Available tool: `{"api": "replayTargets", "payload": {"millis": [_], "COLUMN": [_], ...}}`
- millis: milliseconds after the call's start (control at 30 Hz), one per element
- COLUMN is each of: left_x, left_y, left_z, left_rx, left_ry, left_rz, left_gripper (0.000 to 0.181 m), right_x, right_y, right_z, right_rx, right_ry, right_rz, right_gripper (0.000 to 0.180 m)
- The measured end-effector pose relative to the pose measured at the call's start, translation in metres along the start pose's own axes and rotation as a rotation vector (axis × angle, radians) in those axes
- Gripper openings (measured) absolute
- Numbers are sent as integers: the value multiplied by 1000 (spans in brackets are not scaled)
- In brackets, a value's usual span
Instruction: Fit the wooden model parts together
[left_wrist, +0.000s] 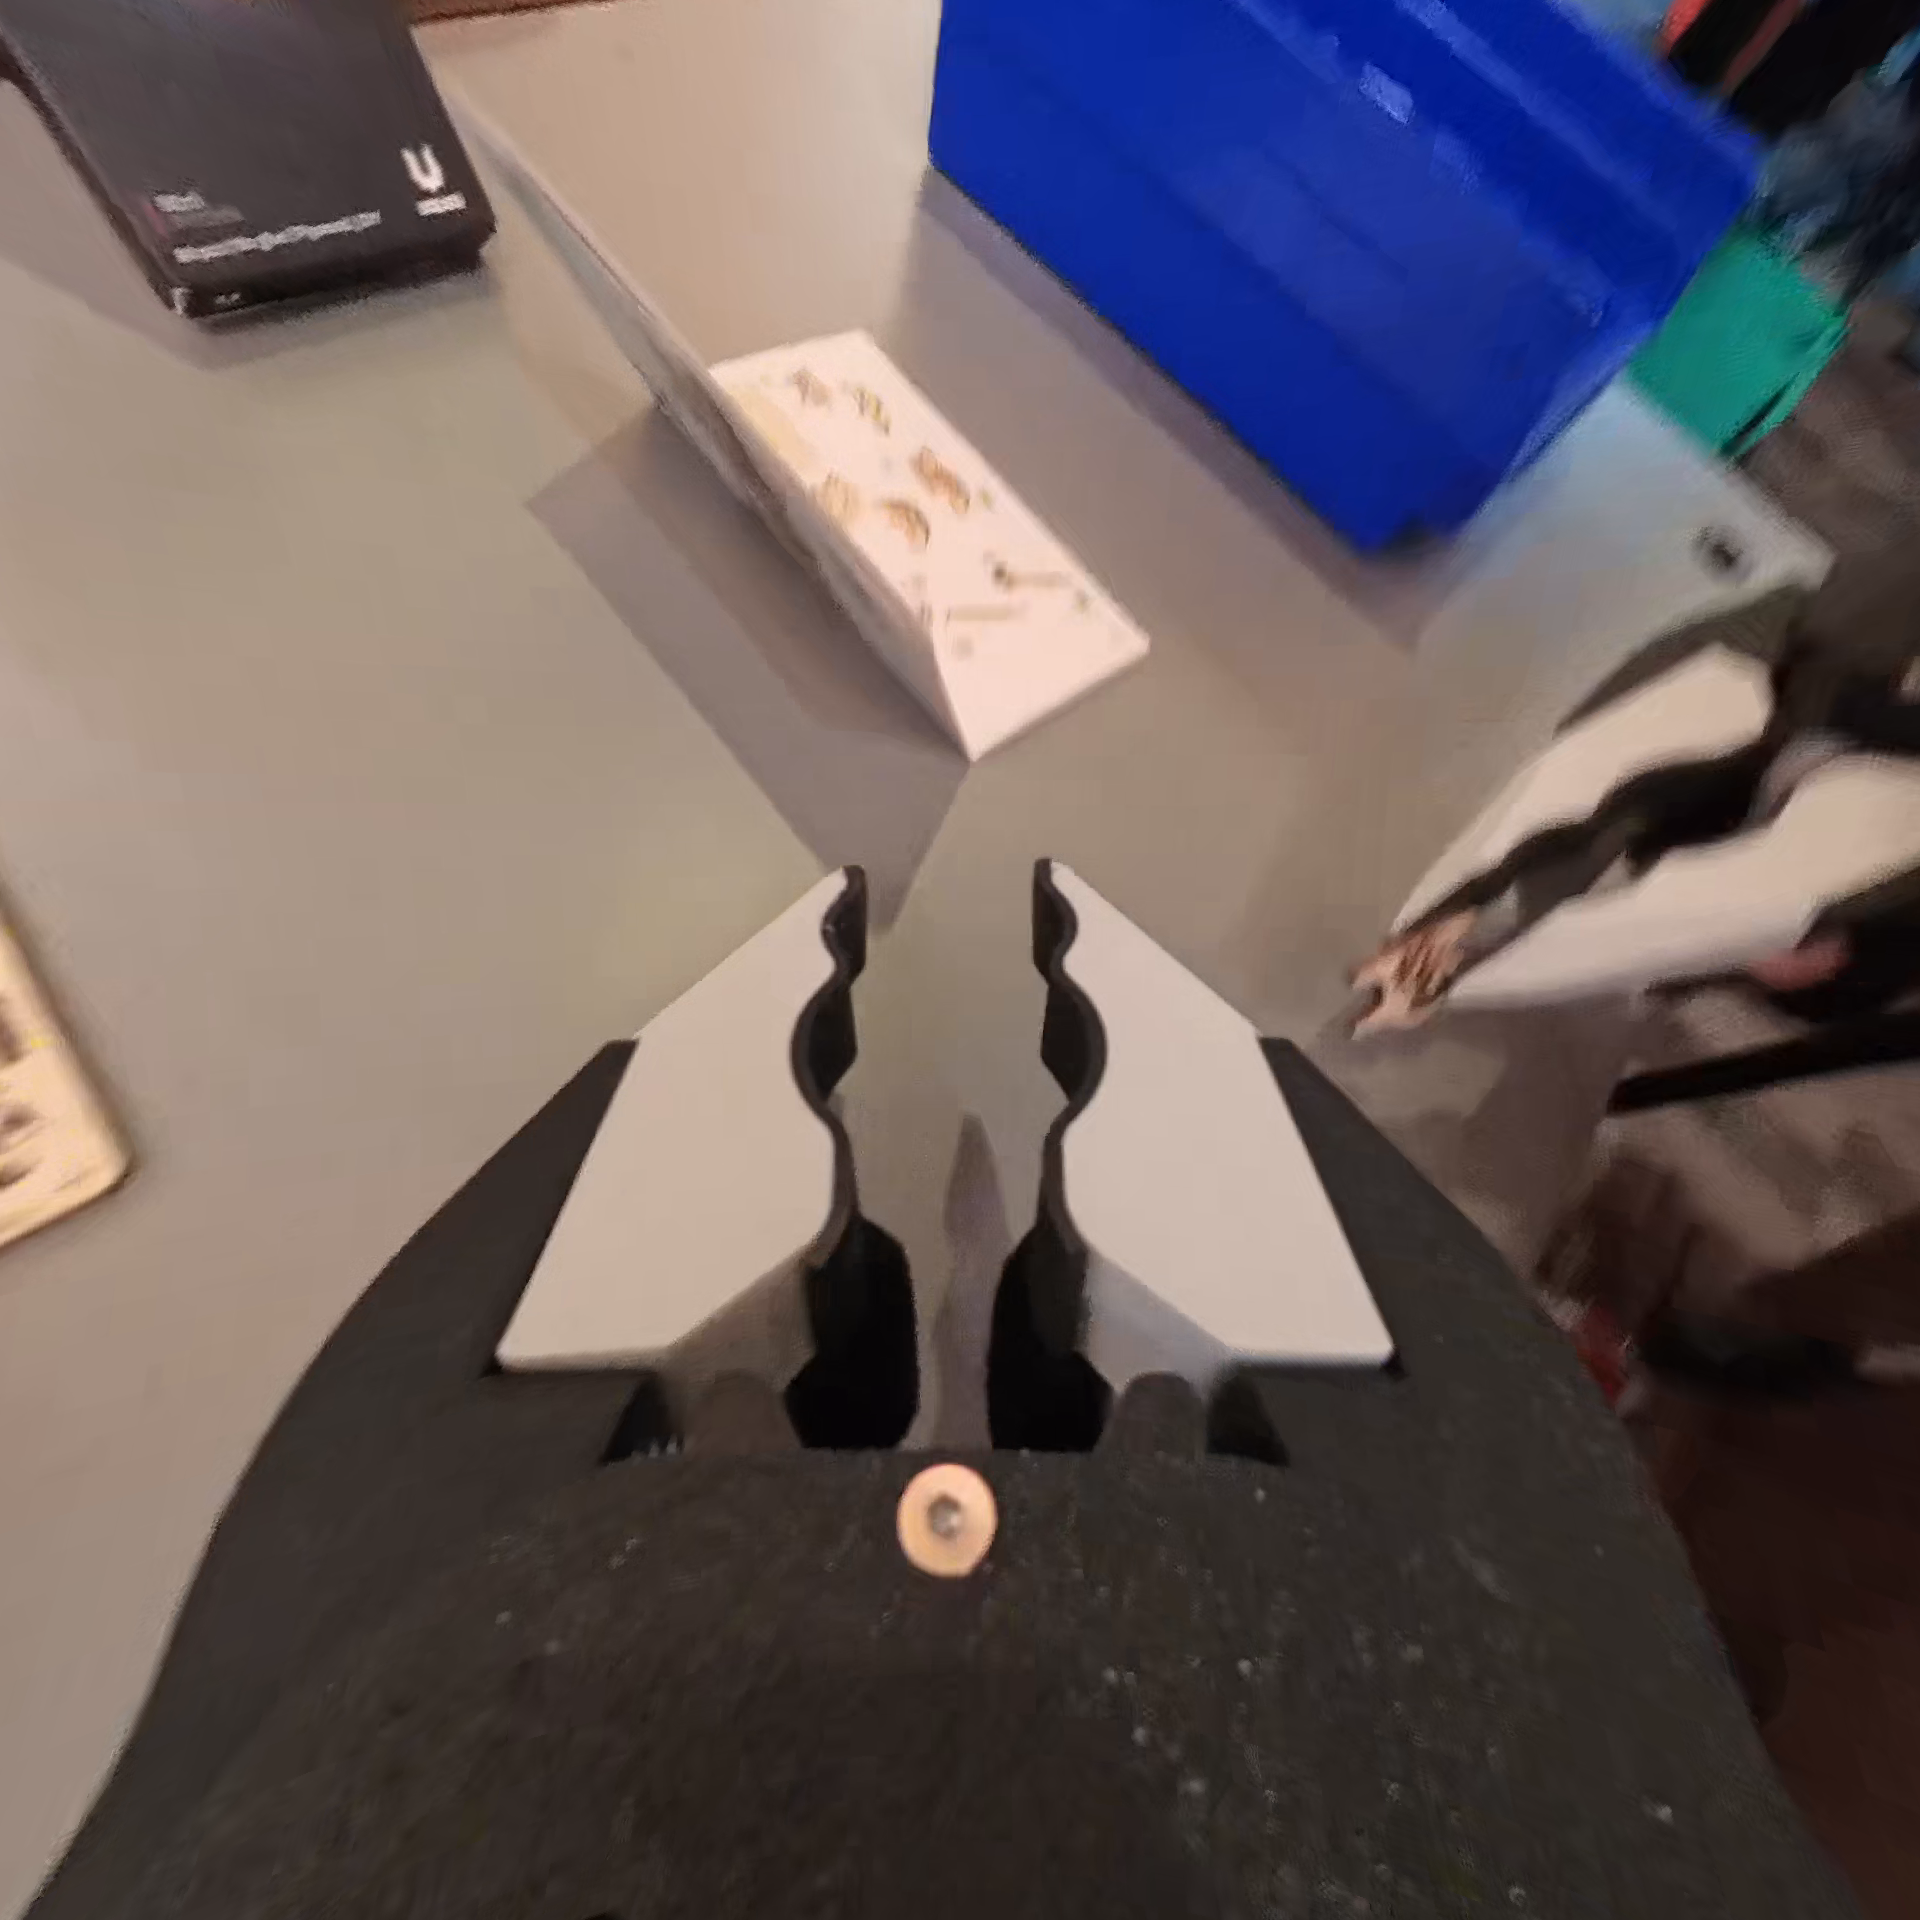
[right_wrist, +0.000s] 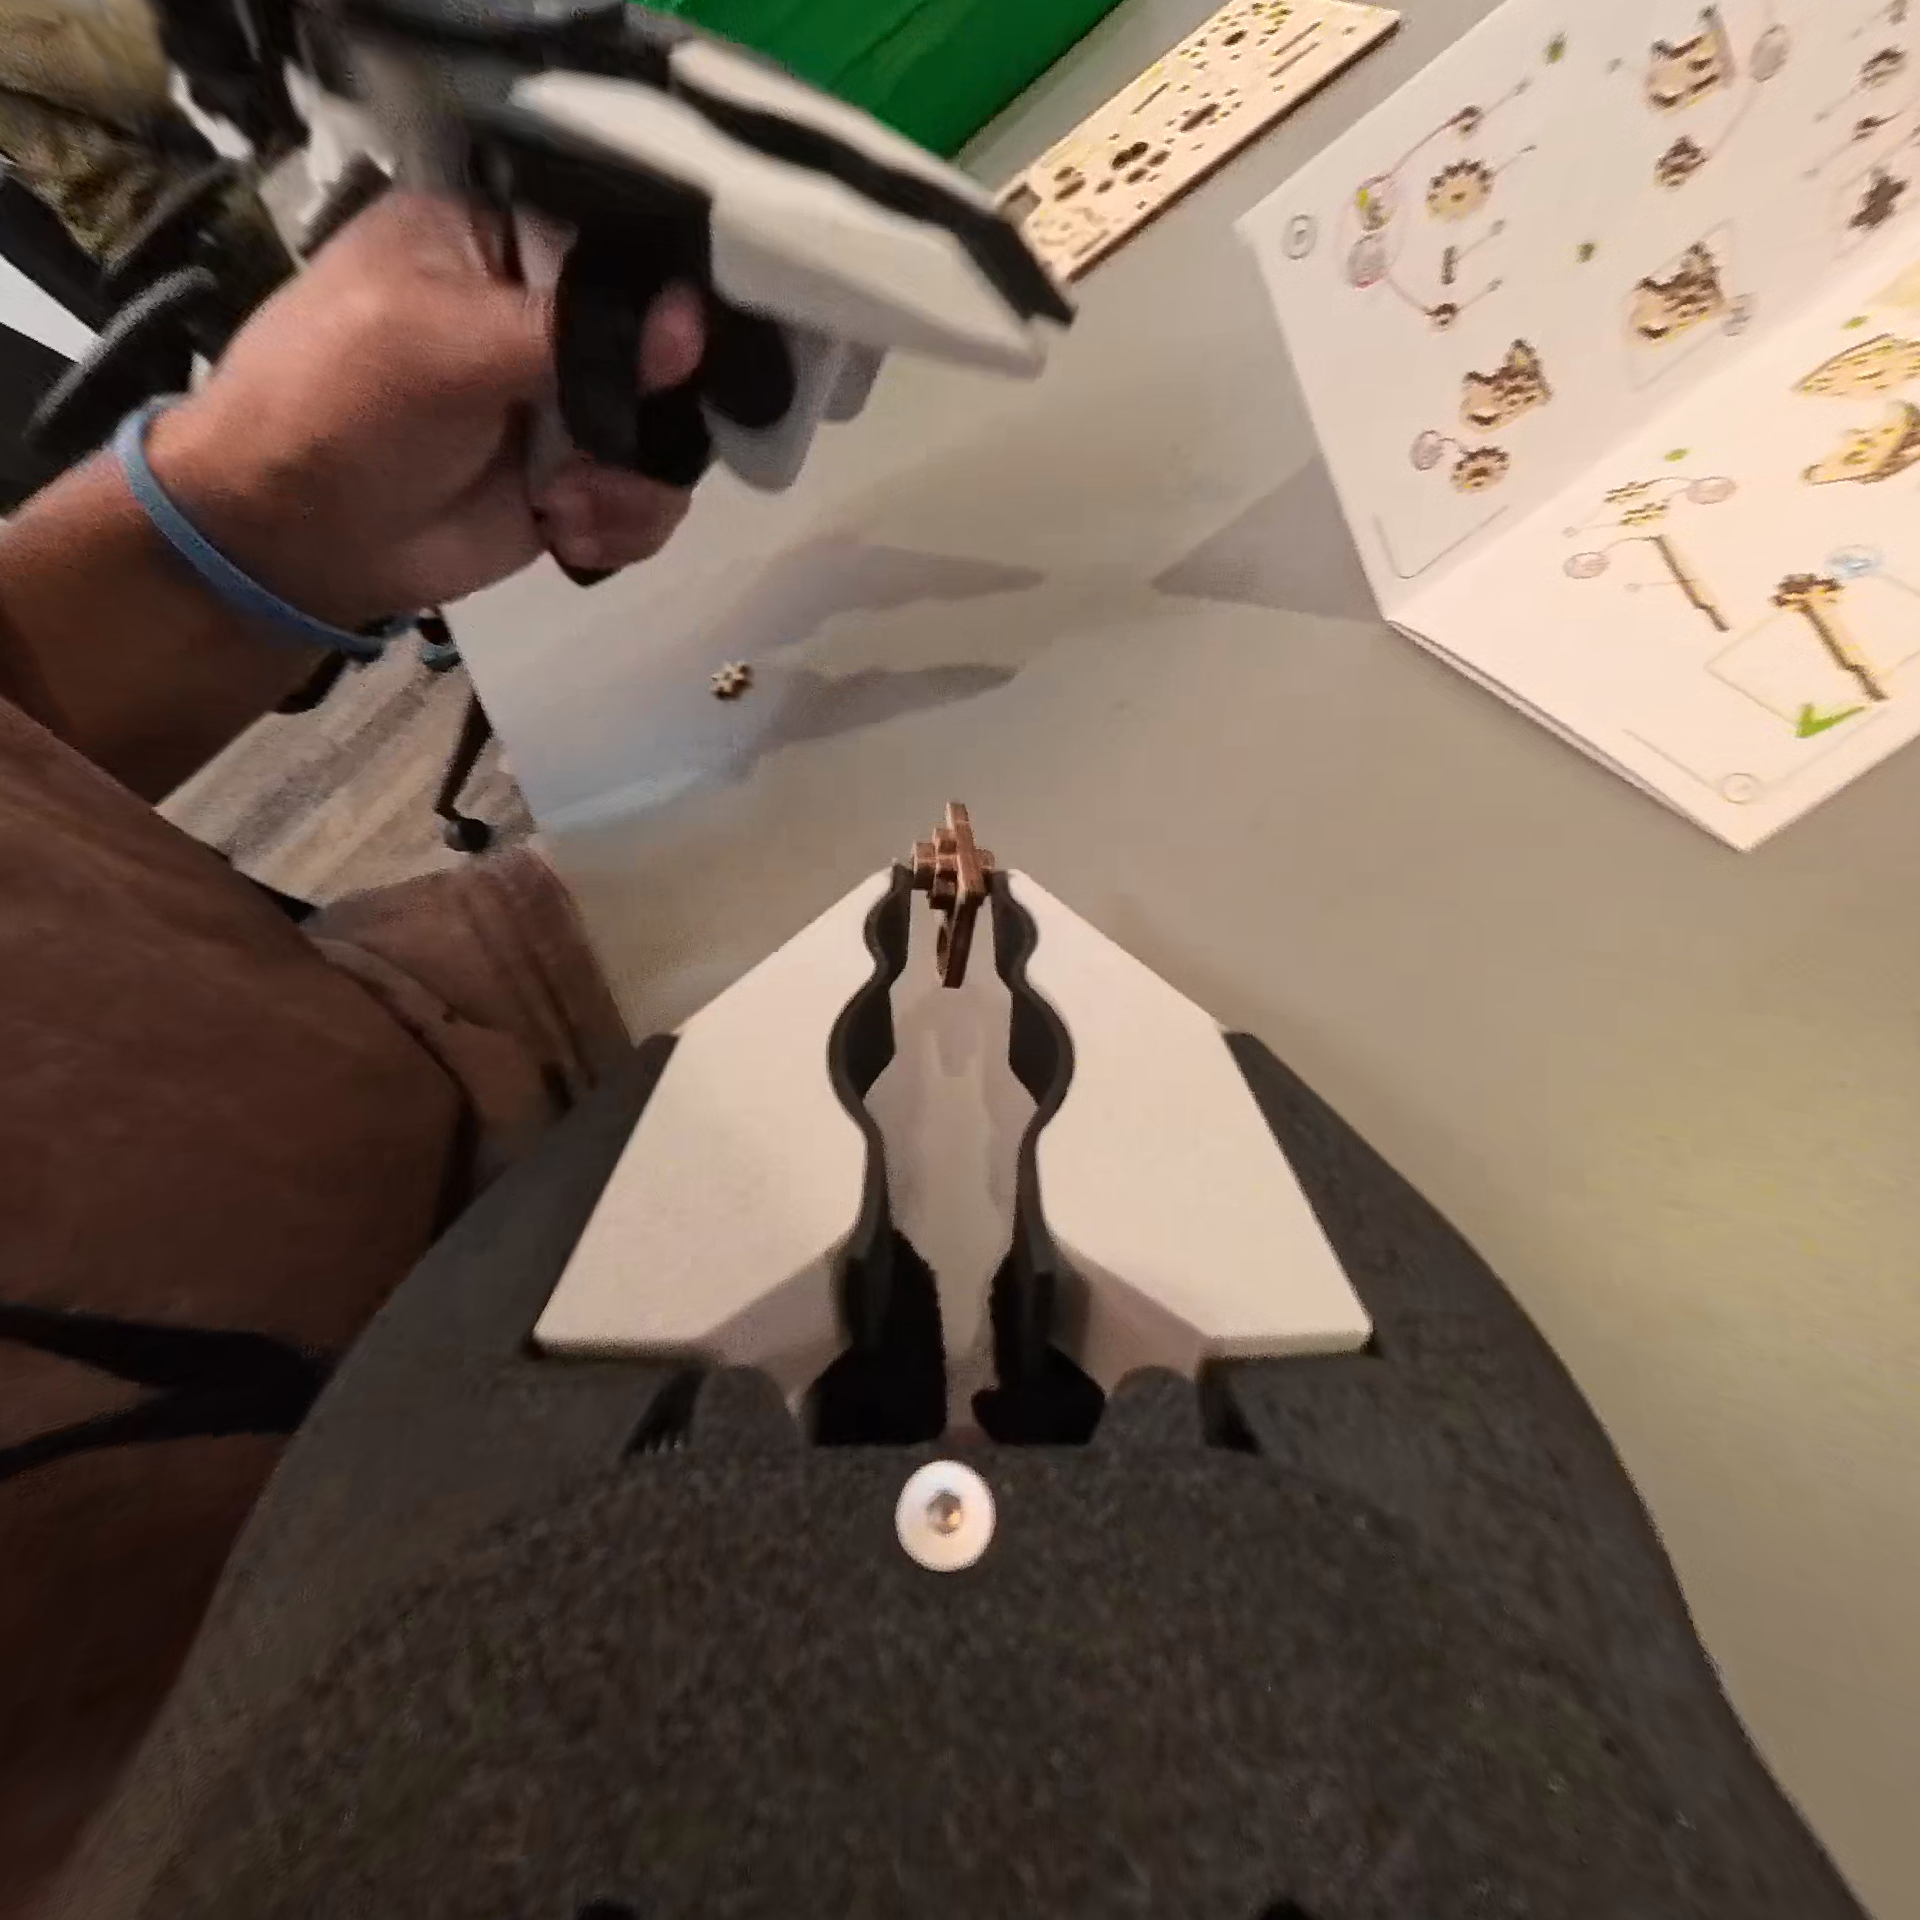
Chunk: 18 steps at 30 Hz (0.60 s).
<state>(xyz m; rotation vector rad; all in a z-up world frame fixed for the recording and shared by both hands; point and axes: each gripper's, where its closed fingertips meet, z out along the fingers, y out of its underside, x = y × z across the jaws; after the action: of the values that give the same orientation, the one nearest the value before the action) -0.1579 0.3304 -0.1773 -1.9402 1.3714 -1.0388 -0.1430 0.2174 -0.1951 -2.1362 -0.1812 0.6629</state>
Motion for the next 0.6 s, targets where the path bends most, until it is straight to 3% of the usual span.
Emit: {"api": "replayTargets", "payload": {"millis": [167, 200, 300, 600], "left_x": [-12, -15, -21, -23], "left_y": [-24, -24, -18, 9], "left_z": [57, 63, 68, 55], "left_rx": [-50, -64, -98, -120], "left_ry": [-10, -12, 3, 109], "left_rz": [-116, -131, -174, -385], "left_gripper": [43, 40, 0, 0], "right_x": [14, 16, 25, 36], "right_y": [-5, -7, -12, -11], "right_z": [-10, -12, -20, -19], "right_rx": [40, 61, 112, 147], "right_ry": [19, 10, -9, -51], "right_rz": [14, 35, 99, 171], "right_gripper": [15, 15, 15, 15]}}
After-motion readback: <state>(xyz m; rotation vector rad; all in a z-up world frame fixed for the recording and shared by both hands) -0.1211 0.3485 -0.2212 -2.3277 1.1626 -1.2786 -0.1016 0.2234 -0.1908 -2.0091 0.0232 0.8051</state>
